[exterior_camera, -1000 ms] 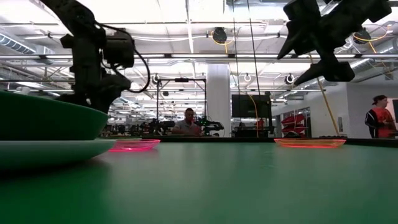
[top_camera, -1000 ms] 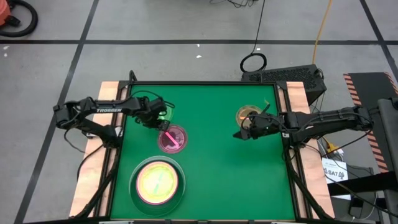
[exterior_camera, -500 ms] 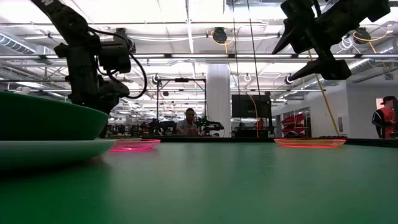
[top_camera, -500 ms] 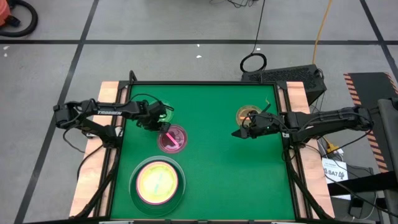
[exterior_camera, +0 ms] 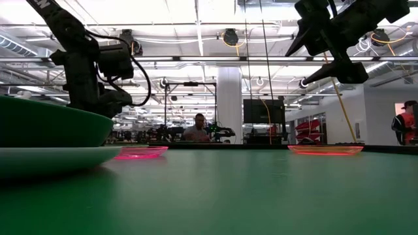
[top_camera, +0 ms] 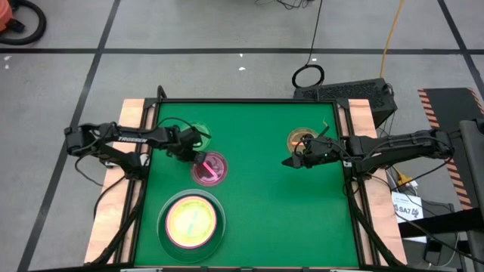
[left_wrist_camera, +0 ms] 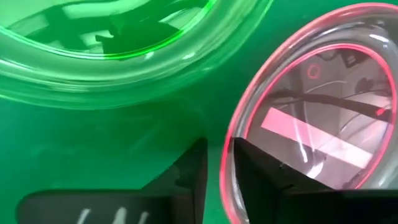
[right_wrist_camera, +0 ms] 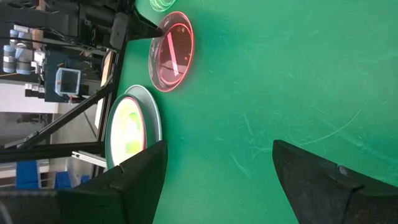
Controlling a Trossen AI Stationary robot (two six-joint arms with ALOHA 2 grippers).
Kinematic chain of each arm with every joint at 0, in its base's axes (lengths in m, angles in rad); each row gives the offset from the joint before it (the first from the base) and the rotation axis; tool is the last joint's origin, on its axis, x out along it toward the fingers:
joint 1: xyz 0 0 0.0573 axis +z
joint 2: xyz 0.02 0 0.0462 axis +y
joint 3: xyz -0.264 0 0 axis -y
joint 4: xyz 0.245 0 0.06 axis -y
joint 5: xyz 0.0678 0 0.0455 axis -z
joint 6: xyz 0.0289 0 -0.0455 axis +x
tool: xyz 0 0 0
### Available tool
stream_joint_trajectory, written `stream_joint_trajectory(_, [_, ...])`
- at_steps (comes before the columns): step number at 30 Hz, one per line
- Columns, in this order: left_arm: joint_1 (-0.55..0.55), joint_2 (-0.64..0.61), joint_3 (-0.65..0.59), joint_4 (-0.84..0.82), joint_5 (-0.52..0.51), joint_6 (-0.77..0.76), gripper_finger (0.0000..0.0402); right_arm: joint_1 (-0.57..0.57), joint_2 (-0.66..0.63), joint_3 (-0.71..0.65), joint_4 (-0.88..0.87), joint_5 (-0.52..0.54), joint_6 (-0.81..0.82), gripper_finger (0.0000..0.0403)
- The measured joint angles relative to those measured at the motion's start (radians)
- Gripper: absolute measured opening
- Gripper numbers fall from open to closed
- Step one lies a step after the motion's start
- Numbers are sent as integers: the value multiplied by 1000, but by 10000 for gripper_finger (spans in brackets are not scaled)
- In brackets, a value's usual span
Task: Stack plastic plates
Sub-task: Stack the small pink plate on top of the stacked small green plate
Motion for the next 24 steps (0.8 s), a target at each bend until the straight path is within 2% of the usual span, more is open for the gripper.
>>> stream_joint_trajectory(5, [-33, 10, -2, 54, -5, -28, 56, 0, 0, 0, -1, 31, -3, 281])
stream_joint_trajectory(10, [-62, 15, -2, 94, -22, -67, 10, 0, 0, 0, -1, 47, -7, 281])
stream_joint_trajectory(17, [-86, 15, 14, 142, -51, -137, 4, 0, 0, 0, -2, 42, -29, 281])
stream_joint_trajectory(24, [-101, 15, 117, 135, -53, -88, 2, 0, 0, 0, -3, 38, -45, 281])
